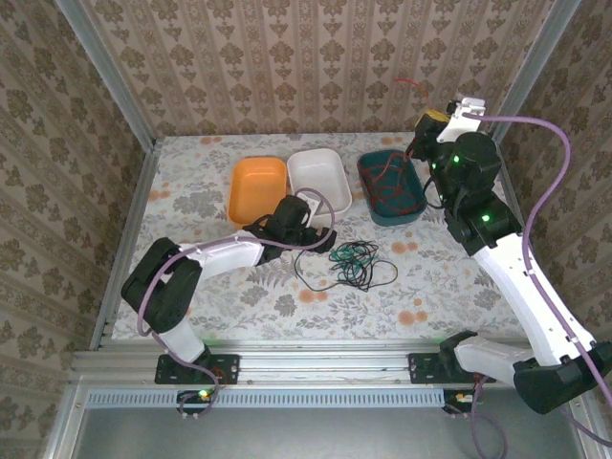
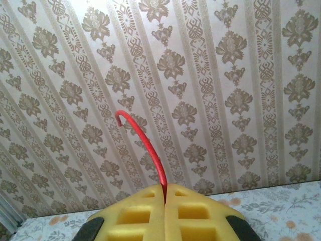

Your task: Untangle the cables

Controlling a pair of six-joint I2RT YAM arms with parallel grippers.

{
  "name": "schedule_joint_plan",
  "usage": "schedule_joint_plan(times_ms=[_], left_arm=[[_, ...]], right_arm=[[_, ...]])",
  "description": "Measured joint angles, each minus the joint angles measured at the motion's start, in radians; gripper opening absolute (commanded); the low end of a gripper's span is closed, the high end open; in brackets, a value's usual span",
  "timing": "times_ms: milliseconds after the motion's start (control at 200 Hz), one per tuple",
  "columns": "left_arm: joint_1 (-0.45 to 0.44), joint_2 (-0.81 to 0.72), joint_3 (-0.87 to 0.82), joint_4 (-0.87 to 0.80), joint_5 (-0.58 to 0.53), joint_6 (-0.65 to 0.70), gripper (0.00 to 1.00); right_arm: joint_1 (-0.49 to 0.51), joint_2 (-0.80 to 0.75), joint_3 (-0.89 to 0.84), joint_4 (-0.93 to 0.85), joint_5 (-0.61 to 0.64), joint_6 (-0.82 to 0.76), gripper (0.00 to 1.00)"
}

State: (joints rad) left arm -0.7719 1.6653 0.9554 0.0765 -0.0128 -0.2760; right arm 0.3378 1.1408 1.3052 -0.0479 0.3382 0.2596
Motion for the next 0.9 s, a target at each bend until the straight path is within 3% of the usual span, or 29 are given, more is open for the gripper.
schedule_joint_plan(times_ms=[565,900], left_arm=[[0.0,-0.02,-0.016,0.008,-0.064,-0.039,1.0],[-0.001,-0.029,-0.026,0.008,-0.067,-0.046,1.0]], right_arm=[[-0.026,0.351,0.008,0.011,0.145,-0.051,0.0],[-0.08,0.438,0.0,-0.063,0.153,-0.021,0.0]])
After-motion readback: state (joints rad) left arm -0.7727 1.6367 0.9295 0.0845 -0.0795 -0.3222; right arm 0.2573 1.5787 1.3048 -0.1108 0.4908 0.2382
